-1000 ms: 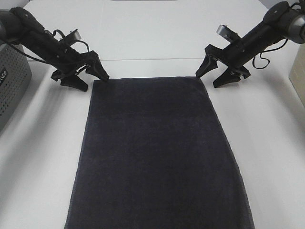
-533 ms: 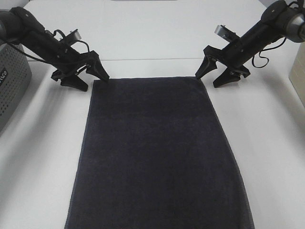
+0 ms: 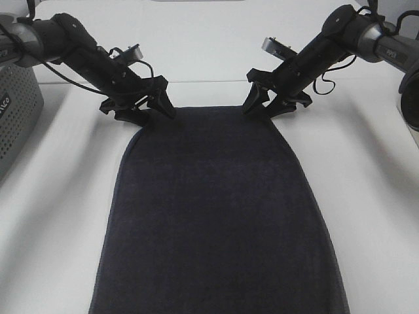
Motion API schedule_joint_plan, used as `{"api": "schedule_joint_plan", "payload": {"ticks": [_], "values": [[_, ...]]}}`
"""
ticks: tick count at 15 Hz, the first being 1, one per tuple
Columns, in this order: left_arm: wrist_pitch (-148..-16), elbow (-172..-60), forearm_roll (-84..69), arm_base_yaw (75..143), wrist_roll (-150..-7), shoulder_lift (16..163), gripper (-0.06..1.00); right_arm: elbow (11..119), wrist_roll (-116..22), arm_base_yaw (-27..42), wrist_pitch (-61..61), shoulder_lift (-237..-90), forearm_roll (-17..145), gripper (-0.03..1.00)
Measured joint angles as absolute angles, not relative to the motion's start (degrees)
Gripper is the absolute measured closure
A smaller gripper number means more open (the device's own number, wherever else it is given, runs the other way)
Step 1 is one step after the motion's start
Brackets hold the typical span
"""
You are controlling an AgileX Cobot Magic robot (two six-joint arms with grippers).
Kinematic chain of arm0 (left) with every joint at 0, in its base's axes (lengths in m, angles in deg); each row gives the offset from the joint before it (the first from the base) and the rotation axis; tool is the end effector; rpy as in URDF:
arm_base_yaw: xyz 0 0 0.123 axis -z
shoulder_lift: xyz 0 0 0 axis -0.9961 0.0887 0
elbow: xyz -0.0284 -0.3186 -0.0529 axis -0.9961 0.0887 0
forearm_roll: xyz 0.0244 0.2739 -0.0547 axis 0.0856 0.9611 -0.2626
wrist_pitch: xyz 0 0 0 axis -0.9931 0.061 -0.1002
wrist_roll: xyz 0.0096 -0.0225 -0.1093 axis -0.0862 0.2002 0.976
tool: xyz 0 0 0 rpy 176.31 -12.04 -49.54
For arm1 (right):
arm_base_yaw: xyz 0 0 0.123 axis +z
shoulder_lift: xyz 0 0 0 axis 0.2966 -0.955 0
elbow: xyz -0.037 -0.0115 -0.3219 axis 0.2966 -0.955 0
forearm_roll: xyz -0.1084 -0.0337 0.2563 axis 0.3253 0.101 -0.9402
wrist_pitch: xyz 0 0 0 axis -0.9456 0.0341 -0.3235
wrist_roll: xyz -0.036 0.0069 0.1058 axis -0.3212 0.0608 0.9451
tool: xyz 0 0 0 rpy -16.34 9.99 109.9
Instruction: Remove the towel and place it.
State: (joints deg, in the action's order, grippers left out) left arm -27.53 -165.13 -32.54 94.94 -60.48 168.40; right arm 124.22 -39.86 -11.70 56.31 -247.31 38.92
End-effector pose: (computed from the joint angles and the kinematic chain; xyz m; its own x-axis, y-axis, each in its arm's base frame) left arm 0.5864 -0.1640 0.0794 -0.9571 0.0746 -0.2802 0.2197 0.8170 -0.5331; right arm 0.6058 0.1145 0.0727 -0.9564 -0.1091 -0.2708 -0.2307 0.8510 0.4717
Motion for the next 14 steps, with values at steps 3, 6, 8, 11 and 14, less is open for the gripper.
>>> {"api": "schedule_joint_plan", "payload": {"ticks": [3, 6, 8, 11, 14], "values": [[-28.0, -165.1, -30.9, 95.3, -59.7, 168.7, 0.6, 124.2, -37.6, -11.6, 55.3, -247.4, 41.9, 0.71], [-28.0, -165.1, -29.3, 95.3, -59.7, 169.1, 0.92, 124.2, -37.1, -11.9, 54.9, -247.6, 42.7, 0.95], [-28.0, -165.6, -28.0, 95.4, -59.7, 169.1, 0.93, 124.2, -36.8, -11.9, 54.8, -247.6, 42.8, 0.95], [-28.2, -169.2, -24.7, 95.6, -62.9, 169.9, 0.93, 127.4, -36.1, -11.9, 54.6, -248.2, 44.9, 0.95], [-32.2, -173.6, -23.5, 95.6, -64.6, 170.9, 0.93, 133.6, -36.0, -11.9, 53.6, -249.8, 48.2, 0.95]]}}
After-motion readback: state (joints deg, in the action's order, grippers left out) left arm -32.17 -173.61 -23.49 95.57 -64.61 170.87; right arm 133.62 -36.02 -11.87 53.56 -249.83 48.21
